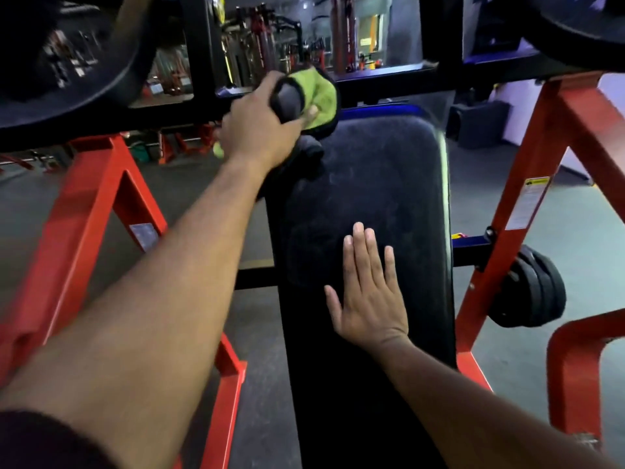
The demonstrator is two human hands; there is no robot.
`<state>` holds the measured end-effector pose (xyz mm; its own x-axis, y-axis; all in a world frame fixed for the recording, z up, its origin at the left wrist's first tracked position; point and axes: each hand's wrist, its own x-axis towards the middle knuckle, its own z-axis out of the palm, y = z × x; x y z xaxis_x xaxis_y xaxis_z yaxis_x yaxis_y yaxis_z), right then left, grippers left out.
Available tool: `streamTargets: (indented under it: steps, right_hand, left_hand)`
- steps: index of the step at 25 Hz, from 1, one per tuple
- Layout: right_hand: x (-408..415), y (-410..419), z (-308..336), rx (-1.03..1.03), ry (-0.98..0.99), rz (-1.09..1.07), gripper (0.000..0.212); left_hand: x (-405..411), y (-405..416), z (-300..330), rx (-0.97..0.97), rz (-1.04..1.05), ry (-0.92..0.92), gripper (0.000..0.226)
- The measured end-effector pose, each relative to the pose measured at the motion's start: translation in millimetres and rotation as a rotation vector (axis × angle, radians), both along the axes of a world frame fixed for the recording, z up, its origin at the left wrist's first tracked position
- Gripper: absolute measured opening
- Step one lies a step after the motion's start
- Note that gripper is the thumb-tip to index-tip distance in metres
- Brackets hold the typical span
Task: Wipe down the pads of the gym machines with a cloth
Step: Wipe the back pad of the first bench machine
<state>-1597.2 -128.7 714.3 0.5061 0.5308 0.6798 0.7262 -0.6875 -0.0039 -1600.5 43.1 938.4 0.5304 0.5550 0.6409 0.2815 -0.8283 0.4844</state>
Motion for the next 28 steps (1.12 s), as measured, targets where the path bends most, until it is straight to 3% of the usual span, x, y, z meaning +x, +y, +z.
streamTargets:
  steps: [3, 6, 9, 14, 18, 21, 23, 25, 28]
  right_hand:
    - [-0.2, -2.0, 0.5, -0.005, 0.01, 0.009, 0.08]
    - [-1.6, -0.8, -0.7, -0.01, 0.016, -0.004, 0.08]
    - [-2.6, -1.6, -1.5, 0.022, 0.015, 0.008, 0.078]
    - [-0.4, -1.1, -4.0, 0.057, 0.013, 0.015, 0.078]
    - [-2.1, -6.9, -8.2, 0.23, 0.145, 0.093, 0.083]
    - [-21.3, -14.2, 1.8, 0.536, 0.525, 0.201, 0.081]
    - [-39.8, -26.4, -2.9, 0.674, 0.641, 0.246, 0.073]
    - [-60.9, -46.4, -20.4, 0.732, 0.726, 0.289, 0.061]
    - [-99.3, -85.1, -37.6, 0.89, 1.224, 0.434, 0.059]
  left_hand:
    - [10.9, 0.2, 38.5, 0.206, -0.126, 0.313, 0.081]
    - [17.2, -11.8, 33.6, 0.462, -0.205, 0.357, 0.078]
    - [22.5, -31.2, 13.3, 0.689, -0.242, 0.263, 0.06]
    - [-6.4, -44.2, -45.9, 0.754, -0.281, 0.043, 0.046]
    - [-26.9, -65.5, -98.9, 0.598, -0.297, -0.063, 0.043]
    - [-38.4, -77.6, -128.3, 0.441, -0.295, -0.106, 0.043]
    - [-56.3, -94.1, -155.7, 0.306, -0.335, -0.114, 0.044]
    - [-77.8, -117.8, -179.3, 0.142, -0.327, -0.05, 0.042]
    - [-111.5, -144.3, -209.3, -0.113, -0.342, 0.2, 0.043]
